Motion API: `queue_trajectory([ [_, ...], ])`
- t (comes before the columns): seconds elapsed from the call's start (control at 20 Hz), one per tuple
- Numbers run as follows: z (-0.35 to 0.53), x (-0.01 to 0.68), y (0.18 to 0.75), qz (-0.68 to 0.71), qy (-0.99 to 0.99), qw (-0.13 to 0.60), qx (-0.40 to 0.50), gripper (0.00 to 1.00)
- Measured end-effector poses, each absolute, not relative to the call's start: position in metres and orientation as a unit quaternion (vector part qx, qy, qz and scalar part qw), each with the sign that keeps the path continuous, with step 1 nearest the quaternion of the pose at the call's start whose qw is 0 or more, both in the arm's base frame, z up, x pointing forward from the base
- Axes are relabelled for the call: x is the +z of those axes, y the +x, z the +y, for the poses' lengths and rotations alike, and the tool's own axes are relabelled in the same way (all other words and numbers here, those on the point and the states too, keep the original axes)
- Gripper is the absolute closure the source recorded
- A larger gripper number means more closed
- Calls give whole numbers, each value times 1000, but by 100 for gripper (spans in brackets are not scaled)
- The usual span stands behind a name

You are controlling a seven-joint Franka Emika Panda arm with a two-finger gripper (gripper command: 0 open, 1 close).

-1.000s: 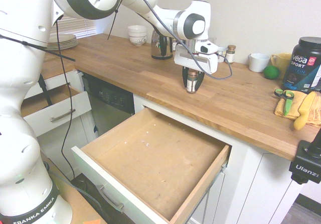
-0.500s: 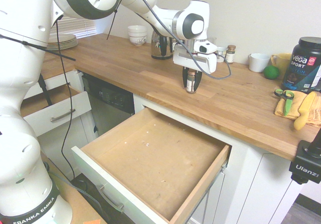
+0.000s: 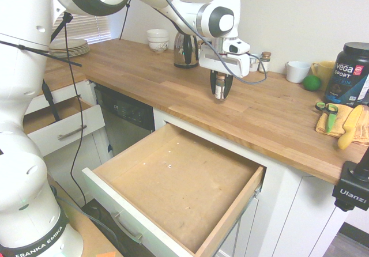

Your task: Put seasoning jar in the drawer

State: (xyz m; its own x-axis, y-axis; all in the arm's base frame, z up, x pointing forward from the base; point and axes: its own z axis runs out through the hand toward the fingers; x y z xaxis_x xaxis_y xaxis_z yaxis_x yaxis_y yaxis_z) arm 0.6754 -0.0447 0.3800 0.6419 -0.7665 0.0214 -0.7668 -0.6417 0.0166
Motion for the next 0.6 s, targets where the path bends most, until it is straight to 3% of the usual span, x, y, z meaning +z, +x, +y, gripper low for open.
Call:
queue_trajectory([
  [0.6,-44,399,544,-417,909,4,3,100],
])
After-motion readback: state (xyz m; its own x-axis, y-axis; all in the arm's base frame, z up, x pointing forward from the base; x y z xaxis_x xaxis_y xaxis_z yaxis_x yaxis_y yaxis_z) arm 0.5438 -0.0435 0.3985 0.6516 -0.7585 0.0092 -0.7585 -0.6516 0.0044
